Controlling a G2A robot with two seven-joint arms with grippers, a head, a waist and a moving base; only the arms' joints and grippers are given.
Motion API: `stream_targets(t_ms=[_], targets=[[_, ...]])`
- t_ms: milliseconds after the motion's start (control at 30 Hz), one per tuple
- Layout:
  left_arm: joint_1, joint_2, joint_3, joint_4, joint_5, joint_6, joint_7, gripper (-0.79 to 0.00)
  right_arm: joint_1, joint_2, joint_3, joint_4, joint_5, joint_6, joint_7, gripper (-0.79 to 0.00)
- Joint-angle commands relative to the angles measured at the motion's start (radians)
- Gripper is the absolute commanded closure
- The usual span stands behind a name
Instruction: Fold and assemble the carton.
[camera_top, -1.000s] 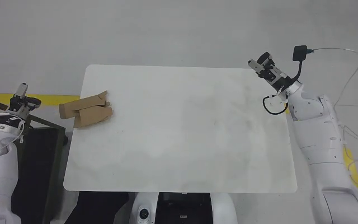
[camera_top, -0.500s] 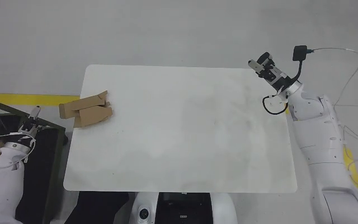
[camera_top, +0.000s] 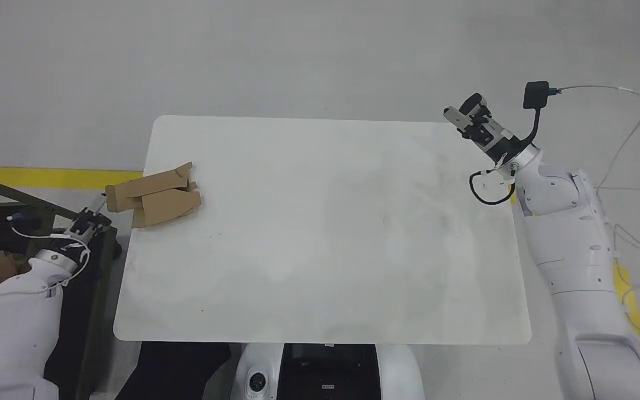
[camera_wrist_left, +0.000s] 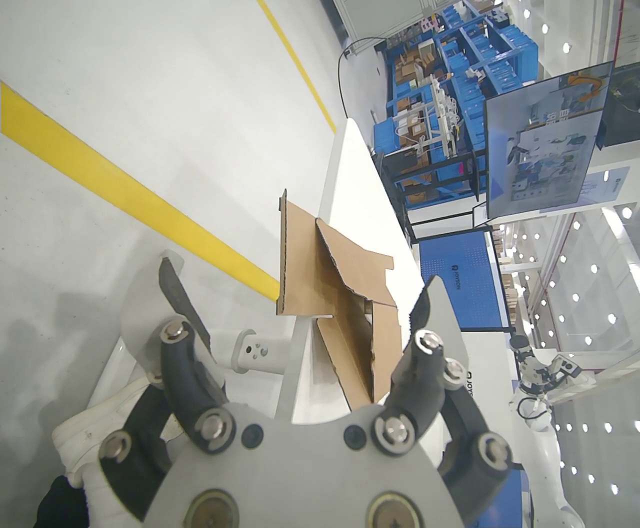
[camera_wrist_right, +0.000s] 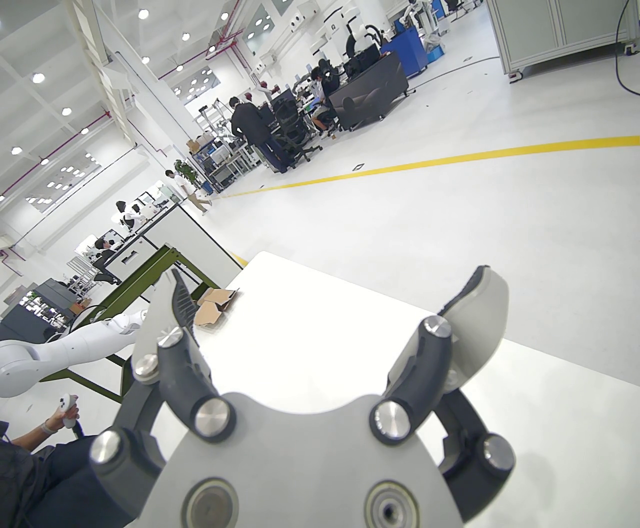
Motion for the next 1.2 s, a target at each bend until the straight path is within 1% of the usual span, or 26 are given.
stream_targets(t_ms=[0, 33, 67, 133, 200, 267, 367, 433, 467, 667, 800, 967, 1167], targets=[[-0.022, -0.005, 0.014, 0.015, 0.013, -0.001, 0.004, -0.705, 0.0, 0.0, 0.0, 0.0, 0.0, 0.0, 0.0, -0.785], [-0.032, -0.007, 0.02, 0.022, 0.019, -0.001, 0.008, -0.674, 0.0, 0.0, 0.0, 0.0, 0.0, 0.0, 0.0, -0.785], [-0.043, -0.009, 0.026, 0.03, 0.025, -0.001, 0.012, -0.566, 0.0, 0.0, 0.0, 0.0, 0.0, 0.0, 0.0, -0.785], [-0.063, -0.015, 0.04, 0.044, 0.034, 0.0, 0.014, -0.382, 0.0, 0.0, 0.0, 0.0, 0.0, 0.0, 0.0, -0.785], [-0.079, -0.021, 0.053, 0.056, 0.037, -0.006, 0.01, -0.305, 0.0, 0.0, 0.0, 0.0, 0.0, 0.0, 0.0, -0.785], [-0.094, -0.027, 0.063, 0.071, 0.034, -0.01, 0.006, -0.259, 0.0, 0.0, 0.0, 0.0, 0.0, 0.0, 0.0, -0.785], [-0.114, -0.033, 0.074, 0.093, 0.032, -0.016, 0.003, -0.126, 0.0, 0.0, 0.0, 0.0, 0.0, 0.0, 0.0, -0.785], [-0.129, -0.038, 0.077, 0.107, 0.018, -0.019, -0.002, -0.022, 0.0, 0.0, 0.0, 0.0, 0.0, 0.0, 0.0, -0.785], [-0.136, -0.039, 0.077, 0.113, 0.008, -0.02, -0.008, 0.0, 0.0, 0.0, 0.0, 0.0, 0.0, 0.0, 0.0, -0.785], [-0.178, -0.04, 0.054, 0.136, -0.09, -0.001, -0.089, 0.0, 0.0, 0.0, 0.0, 0.0, 0.0, 0.0, 0.0, -0.785], [-0.208, -0.036, 0.023, 0.124, -0.176, 0.021, -0.153, 0.0, 0.0, 0.0, 0.0, 0.0, 0.0, 0.0, 0.0, -0.785], [-0.239, -0.034, 0.008, 0.078, -0.227, 0.037, -0.196, 0.0, 0.0, 0.0, 0.0, 0.0, 0.0, 0.0, 0.0, -0.785], [-0.262, -0.058, 0.041, -0.023, -0.307, 0.068, -0.269, 0.0, 0.0, 0.0, 0.0, 0.0, 0.0, 0.0, 0.0, -0.785]])
